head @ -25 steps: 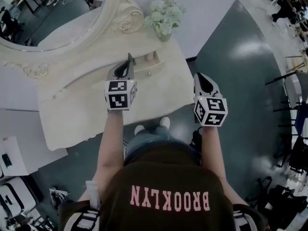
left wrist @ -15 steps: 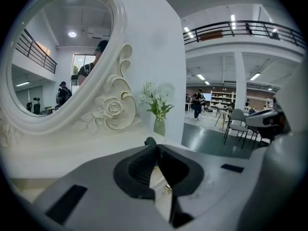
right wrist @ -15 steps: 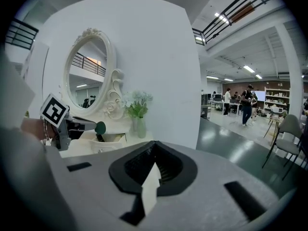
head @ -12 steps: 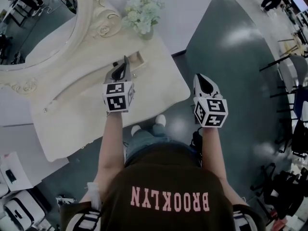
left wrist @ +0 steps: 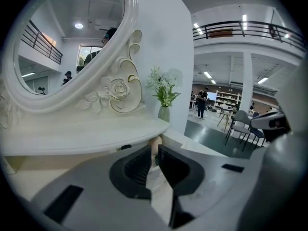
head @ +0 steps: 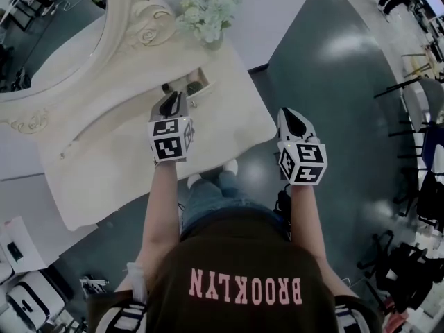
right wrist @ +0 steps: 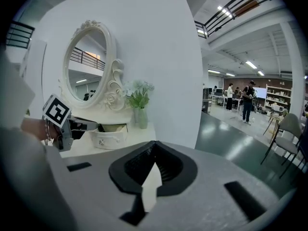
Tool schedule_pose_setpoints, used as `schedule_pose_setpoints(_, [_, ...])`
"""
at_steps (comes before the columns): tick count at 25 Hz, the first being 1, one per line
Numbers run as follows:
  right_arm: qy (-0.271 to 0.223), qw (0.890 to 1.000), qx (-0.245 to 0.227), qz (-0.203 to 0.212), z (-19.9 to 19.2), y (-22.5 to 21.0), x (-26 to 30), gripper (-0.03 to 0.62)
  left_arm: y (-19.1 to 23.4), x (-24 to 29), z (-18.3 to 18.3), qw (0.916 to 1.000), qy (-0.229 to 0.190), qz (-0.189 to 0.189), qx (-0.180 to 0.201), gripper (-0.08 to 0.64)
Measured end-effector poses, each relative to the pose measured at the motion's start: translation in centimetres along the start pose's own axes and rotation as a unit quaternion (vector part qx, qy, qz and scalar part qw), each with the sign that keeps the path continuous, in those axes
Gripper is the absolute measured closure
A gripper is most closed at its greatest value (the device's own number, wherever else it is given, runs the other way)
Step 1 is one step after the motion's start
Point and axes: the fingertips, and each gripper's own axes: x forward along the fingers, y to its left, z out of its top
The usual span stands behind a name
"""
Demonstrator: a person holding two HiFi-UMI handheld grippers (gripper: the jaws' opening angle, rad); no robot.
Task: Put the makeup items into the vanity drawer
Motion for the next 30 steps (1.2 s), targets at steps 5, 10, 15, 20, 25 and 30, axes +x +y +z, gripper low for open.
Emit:
schedule_pose_setpoints(5, [-0.007,1.0,0.0,0.001,0.6,1.4,-0.2,0.603,1.0,-1.0,0.5,1.0,-0.006,0.0,0.004,0.541])
schedule_pose_setpoints(10, [-0.022,1.0,0.0,0.004,2.0,3.3,-0.4,0.603,3.1,-2.9,2.0,0.9995,-0.028,0.011,0.005,0.541])
schedule_pose_setpoints(15, [-0.042,0.999,-0.007,0.012,3.8,6.0,-0.4,0.603,5.3,-5.3,3.7,0.9984,-0.055,0.01,0.009,0.547])
schedule_pose_setpoints(20, [-0.054,0.998,-0.009,0.013,5.0,7.8,-0.2,0.603,7.2,-7.0,4.8,0.9968,-0.077,0.018,0.013,0.551])
schedule_pose_setpoints(25, [-0.078,0.997,-0.01,0.009,6.2,10.6,-0.8,0.603,9.2,-8.9,5.2,0.9956,-0.09,0.021,0.019,0.551])
schedule_pose_setpoints(30, [-0.116,0.993,-0.004,-0.009,7.3,13.5,-2.2,0.603,10.9,-10.8,5.8,0.9934,-0.111,0.005,0.029,0.551])
